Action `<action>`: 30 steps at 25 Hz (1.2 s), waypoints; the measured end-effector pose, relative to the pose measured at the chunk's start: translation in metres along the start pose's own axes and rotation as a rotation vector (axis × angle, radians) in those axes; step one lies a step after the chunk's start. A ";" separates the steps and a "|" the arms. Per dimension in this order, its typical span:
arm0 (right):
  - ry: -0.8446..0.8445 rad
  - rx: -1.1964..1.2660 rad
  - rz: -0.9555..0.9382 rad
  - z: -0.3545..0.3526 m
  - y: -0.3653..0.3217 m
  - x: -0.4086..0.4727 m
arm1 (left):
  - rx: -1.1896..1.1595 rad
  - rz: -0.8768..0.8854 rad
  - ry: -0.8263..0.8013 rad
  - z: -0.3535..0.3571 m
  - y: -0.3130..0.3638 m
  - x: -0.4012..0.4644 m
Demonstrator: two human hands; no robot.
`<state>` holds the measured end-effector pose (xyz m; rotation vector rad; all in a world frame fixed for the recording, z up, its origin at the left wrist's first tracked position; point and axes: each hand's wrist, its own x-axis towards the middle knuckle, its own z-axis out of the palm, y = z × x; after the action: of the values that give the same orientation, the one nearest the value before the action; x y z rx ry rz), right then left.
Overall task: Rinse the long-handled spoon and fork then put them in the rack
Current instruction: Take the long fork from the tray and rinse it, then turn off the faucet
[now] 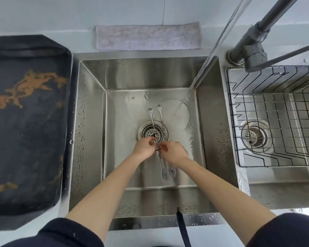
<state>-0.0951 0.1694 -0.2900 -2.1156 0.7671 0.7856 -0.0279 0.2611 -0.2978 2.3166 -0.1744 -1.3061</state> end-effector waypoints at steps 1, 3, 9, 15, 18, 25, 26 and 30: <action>0.003 -0.014 -0.010 -0.003 0.000 -0.003 | 0.057 0.031 0.012 -0.003 0.000 -0.003; 0.009 -0.057 -0.036 -0.010 0.000 -0.010 | 0.177 0.086 0.020 -0.010 0.001 -0.008; 0.075 -0.239 -0.128 -0.032 0.004 -0.030 | 0.527 0.133 0.037 -0.026 0.006 -0.028; 0.132 -0.364 -0.193 -0.051 0.003 -0.062 | 0.722 0.239 0.124 -0.037 0.021 -0.060; 0.197 -0.379 -0.229 -0.061 0.001 -0.078 | 0.748 0.281 0.174 -0.042 0.030 -0.077; 0.376 -0.317 -0.264 -0.091 0.014 -0.117 | 0.813 0.383 0.279 -0.043 0.060 -0.113; 0.395 -0.312 -0.267 -0.096 0.018 -0.122 | 0.813 0.396 0.298 -0.042 0.067 -0.117; 0.460 -0.271 -0.259 -0.116 0.039 -0.139 | 0.792 0.467 0.357 -0.033 0.098 -0.129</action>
<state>-0.1787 0.0930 -0.1431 -2.6216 0.6208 0.2738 -0.0588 0.2284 -0.1383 2.8228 -1.2085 -0.6195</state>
